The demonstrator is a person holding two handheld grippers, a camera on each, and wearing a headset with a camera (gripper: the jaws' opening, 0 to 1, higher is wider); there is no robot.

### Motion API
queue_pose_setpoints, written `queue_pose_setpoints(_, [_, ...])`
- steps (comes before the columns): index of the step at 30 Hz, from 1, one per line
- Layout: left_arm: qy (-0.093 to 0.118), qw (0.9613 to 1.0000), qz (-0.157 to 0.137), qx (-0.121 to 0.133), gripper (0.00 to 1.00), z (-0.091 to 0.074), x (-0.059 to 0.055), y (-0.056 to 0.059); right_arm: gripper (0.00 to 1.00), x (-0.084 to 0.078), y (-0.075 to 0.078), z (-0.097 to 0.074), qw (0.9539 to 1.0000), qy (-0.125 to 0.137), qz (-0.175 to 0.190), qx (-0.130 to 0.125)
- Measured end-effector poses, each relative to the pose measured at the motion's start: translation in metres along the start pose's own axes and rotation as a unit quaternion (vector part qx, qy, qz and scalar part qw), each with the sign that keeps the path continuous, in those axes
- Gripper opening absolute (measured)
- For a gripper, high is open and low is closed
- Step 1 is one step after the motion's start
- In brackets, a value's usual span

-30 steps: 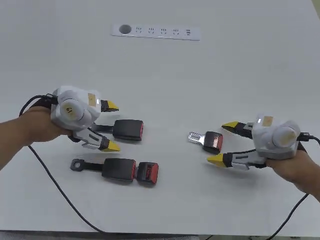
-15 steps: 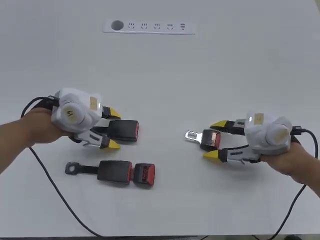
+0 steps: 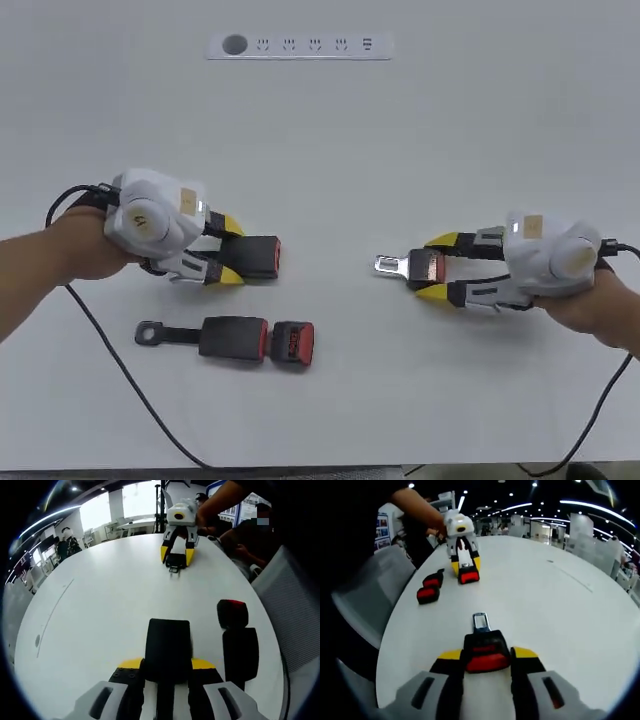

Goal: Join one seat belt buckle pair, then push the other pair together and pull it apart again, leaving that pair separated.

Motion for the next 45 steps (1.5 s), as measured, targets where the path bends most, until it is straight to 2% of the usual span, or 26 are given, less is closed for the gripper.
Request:
queue_pose_setpoints(7, [0.004,1.0000,-0.002,-0.005,0.34,0.001,-0.001,0.000,0.36,0.004,-0.002,0.000,0.9999,0.008,0.002,0.005])
queue_pose_setpoints(18, [0.001,1.0000,-0.006,-0.007,0.34,0.002,-0.001,0.001,0.36,0.020,-0.001,0.019,0.9995,0.027,0.001,0.014])
queue_pose_setpoints(23, [0.000,0.9999,-0.009,-0.006,0.34,0.003,-0.001,0.001,0.36,0.032,0.001,0.032,0.9993,0.029,-0.006,0.024])
queue_pose_setpoints(36, [-0.001,0.9999,-0.009,-0.006,0.34,0.002,-0.001,0.001,0.36,0.051,0.011,0.061,0.9990,0.037,-0.007,0.026])
queue_pose_setpoints(45, [-0.003,0.9999,-0.009,-0.006,0.34,0.002,-0.001,0.001,0.36,0.068,0.009,0.090,0.9987,0.038,-0.014,0.032])
Point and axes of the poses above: the centre of the closed fingertips' face, and the gripper's own axes: z roughly forward along the fingers, y roughly to its right, x roughly out of its top, the point moved 5 cm from there along -z, roughly backward along the fingers, and after that the axes turned 15 degrees about x, right-handed, at the moved point
